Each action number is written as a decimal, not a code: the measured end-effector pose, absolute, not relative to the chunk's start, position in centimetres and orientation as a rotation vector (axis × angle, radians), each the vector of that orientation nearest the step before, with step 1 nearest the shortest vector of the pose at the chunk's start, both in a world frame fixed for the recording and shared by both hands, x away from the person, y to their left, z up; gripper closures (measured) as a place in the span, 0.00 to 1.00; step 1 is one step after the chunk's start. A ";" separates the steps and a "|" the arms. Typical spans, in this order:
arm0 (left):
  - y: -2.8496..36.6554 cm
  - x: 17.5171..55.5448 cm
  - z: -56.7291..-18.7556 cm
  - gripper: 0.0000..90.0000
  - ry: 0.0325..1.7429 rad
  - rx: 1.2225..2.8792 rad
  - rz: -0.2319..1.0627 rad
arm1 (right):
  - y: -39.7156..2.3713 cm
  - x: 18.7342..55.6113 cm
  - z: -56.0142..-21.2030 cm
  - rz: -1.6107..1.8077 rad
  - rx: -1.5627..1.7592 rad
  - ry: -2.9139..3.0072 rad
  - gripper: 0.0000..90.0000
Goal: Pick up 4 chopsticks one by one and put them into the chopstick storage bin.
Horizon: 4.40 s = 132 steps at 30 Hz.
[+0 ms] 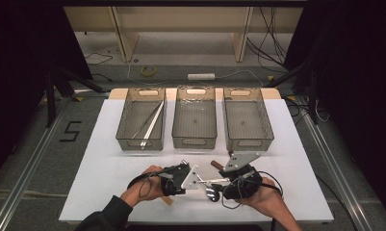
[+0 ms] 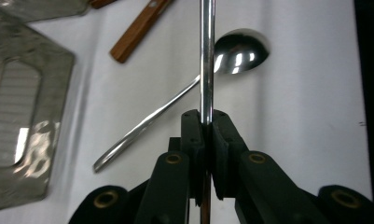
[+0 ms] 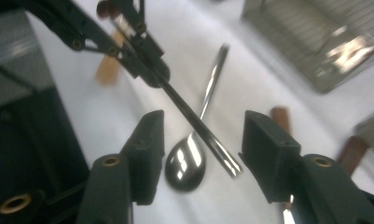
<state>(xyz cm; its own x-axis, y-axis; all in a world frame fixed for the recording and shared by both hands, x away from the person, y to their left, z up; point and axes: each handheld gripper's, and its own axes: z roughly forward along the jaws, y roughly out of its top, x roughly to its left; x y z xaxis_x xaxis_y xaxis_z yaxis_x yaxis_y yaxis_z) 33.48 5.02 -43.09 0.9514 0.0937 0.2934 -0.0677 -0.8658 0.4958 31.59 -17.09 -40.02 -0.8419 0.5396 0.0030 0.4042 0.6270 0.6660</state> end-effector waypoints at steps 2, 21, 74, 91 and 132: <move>5.5 33.8 -42.8 0.94 0.062 2.569 0.433 | -17.4 31.6 -39.7 1.076 0.808 2.598 0.50; 7.9 35.6 -41.8 0.94 0.380 2.493 0.456 | -18.8 31.9 -41.7 1.214 0.991 2.406 0.39; 19.6 44.4 -36.9 0.94 1.107 1.978 0.496 | -17.5 31.2 -42.9 1.273 1.010 2.436 0.31; 20.6 50.0 -34.8 0.94 1.182 1.903 0.577 | -17.3 31.2 -43.0 1.281 1.002 2.447 0.31; 20.7 52.1 -40.6 0.92 1.276 1.910 0.554 | -16.8 31.0 -43.2 1.273 0.969 2.473 0.32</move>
<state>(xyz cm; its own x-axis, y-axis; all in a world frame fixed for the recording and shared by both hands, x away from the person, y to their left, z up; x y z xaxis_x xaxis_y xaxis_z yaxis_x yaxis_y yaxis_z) 52.12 20.70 -40.58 0.4064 0.9121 -0.0547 0.5825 -0.2125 0.7846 30.97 -16.81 -43.23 -0.7665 0.6313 0.1177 0.4626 0.4158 0.7830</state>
